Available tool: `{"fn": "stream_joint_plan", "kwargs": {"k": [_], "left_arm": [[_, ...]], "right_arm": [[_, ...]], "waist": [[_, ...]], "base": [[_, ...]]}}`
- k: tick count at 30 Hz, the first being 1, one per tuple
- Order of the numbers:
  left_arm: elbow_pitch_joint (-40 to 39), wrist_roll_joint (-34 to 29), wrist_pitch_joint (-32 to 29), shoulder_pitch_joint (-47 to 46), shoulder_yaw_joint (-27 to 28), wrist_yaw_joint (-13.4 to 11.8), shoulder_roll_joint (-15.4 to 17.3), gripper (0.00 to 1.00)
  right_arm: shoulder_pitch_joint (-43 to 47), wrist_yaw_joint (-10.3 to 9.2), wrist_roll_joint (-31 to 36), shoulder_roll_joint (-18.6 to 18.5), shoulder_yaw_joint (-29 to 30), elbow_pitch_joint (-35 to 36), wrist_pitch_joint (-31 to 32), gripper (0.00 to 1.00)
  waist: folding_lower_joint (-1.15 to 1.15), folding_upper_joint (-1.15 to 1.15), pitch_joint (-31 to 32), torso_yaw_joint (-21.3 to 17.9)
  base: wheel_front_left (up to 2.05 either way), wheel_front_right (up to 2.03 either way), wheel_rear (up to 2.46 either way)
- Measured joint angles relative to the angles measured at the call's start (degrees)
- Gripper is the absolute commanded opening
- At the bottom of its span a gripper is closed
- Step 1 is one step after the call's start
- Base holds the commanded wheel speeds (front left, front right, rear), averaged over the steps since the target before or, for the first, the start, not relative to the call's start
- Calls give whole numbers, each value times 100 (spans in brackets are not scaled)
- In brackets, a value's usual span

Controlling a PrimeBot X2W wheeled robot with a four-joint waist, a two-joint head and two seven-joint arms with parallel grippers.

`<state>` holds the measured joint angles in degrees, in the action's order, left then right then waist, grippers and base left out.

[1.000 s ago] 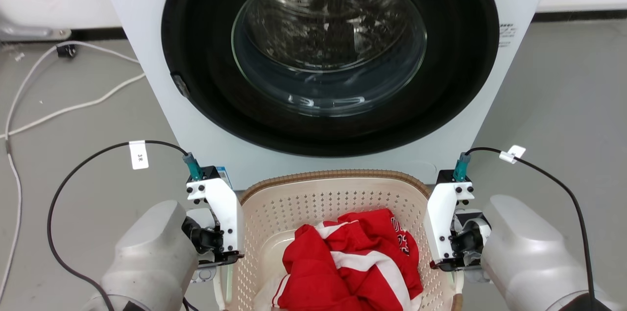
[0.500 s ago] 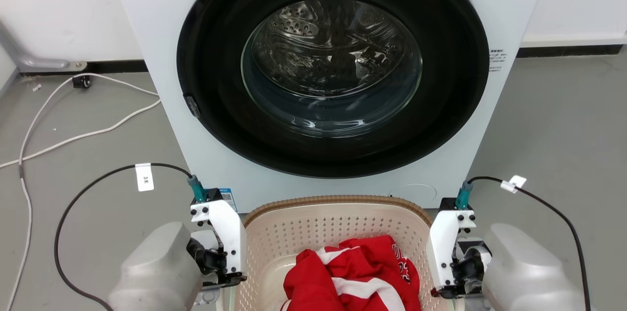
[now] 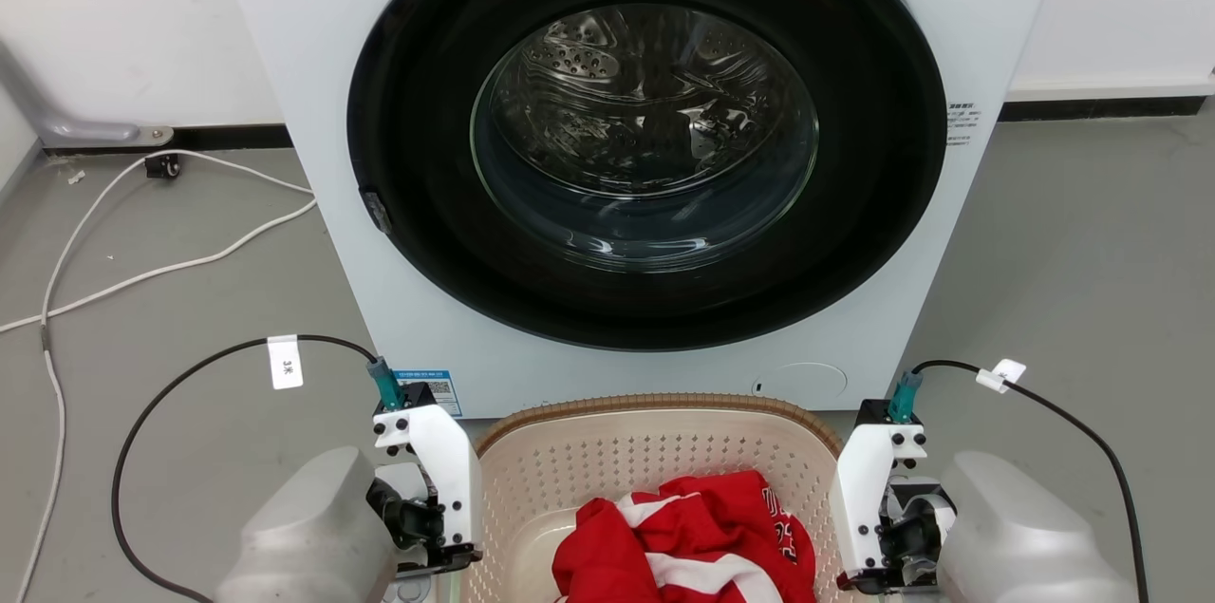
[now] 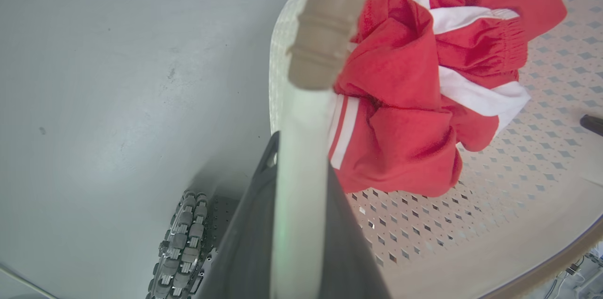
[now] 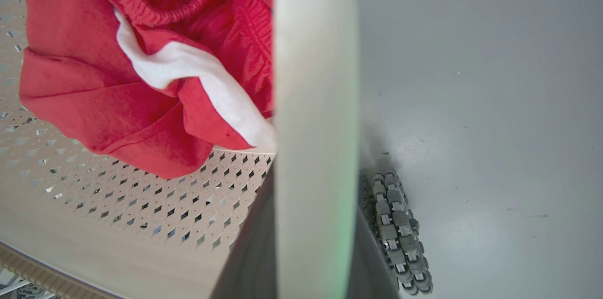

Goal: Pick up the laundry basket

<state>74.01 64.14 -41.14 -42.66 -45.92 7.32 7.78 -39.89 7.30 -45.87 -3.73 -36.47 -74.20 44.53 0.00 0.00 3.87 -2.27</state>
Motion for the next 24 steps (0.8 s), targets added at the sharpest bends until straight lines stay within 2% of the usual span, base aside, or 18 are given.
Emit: {"fn": "stream_joint_plan", "kwargs": {"k": [24], "left_arm": [[19,70,233,43,-12,-18,-57,0]], "right_arm": [[90,-20,185,-16,240,-5,-165,0]], "waist": [[0,0,8,9]], "base": [[0,0,0]]}}
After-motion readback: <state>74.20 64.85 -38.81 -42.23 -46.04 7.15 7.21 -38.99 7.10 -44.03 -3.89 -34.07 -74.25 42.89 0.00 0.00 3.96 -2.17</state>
